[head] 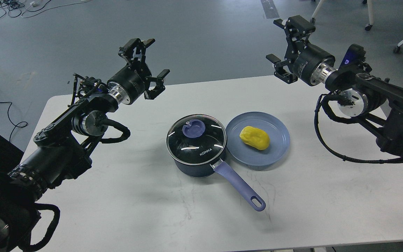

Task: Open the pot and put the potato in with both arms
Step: 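Raise the left arm and open the left hand above the table, then move the left hand over the saucepan's glass lid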

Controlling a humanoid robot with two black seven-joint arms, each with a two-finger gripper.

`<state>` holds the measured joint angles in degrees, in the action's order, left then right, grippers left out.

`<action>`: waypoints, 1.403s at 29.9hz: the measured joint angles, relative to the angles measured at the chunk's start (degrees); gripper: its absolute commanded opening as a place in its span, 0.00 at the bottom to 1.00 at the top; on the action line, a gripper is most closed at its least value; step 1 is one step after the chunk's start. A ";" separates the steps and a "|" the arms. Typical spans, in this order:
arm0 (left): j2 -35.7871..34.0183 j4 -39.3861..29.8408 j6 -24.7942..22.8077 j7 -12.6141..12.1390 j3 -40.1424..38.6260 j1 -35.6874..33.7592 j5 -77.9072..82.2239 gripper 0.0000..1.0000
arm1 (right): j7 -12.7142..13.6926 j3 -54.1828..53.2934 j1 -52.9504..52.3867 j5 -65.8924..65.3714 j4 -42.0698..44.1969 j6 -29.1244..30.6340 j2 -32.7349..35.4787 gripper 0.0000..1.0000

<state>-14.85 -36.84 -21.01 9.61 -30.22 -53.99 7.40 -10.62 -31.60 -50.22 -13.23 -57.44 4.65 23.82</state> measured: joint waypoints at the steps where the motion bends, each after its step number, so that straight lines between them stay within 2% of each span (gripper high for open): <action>1: 0.00 0.00 0.02 0.03 0.00 0.00 0.00 0.98 | 0.00 -0.02 0.00 0.02 -0.14 -0.02 0.00 1.00; 10: 0.56 -0.04 2.32 0.22 0.30 -0.41 0.72 0.98 | -0.01 -0.04 0.01 0.03 -0.31 -0.08 0.00 1.00; 15: 0.60 -0.12 7.69 0.74 0.75 -2.37 3.35 0.98 | 0.05 0.01 0.02 0.04 -0.27 -0.08 0.00 1.00; 18: 0.59 -1.02 10.32 3.91 1.69 -2.93 9.64 0.98 | 0.07 0.01 0.01 0.05 -0.18 -0.08 0.00 1.00; 23: 0.19 -6.28 15.74 13.76 2.05 -3.05 24.68 0.98 | 0.08 0.07 0.01 0.02 0.00 -0.08 0.00 1.00; 25: 0.13 -8.97 19.86 15.94 2.12 -3.10 31.25 0.98 | 0.08 0.12 0.01 -0.02 0.09 -0.08 0.00 1.00; 27: 0.13 -11.34 25.90 16.74 2.63 -3.10 39.52 0.98 | 0.08 0.13 0.01 -0.03 0.20 -0.08 0.00 1.00; 30: 0.34 -14.37 38.92 16.82 6.82 -3.10 56.26 0.98 | 0.08 0.21 0.01 -0.04 0.24 -0.08 -0.01 1.00; 32: 0.16 -15.68 44.34 16.25 9.96 -3.59 62.96 0.98 | 0.08 0.22 0.01 -0.04 0.27 -0.08 -0.02 1.00; 34: -0.34 -16.85 44.96 15.81 12.34 -4.72 64.87 0.98 | 0.08 0.21 -0.01 -0.04 0.29 -0.08 -0.05 1.00; 37: -0.81 -18.17 42.23 15.58 13.64 -5.32 65.23 0.98 | 0.08 0.03 -0.11 -0.04 0.31 -0.08 -0.05 1.00; 42: -0.48 -18.73 41.44 16.27 15.97 -7.33 69.86 0.98 | 0.08 -0.12 -0.07 -0.04 0.31 -0.08 0.06 1.00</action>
<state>-15.32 -55.57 20.43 25.88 -14.25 -61.32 77.26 -10.54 -31.72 -50.28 -13.27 -57.13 4.57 23.88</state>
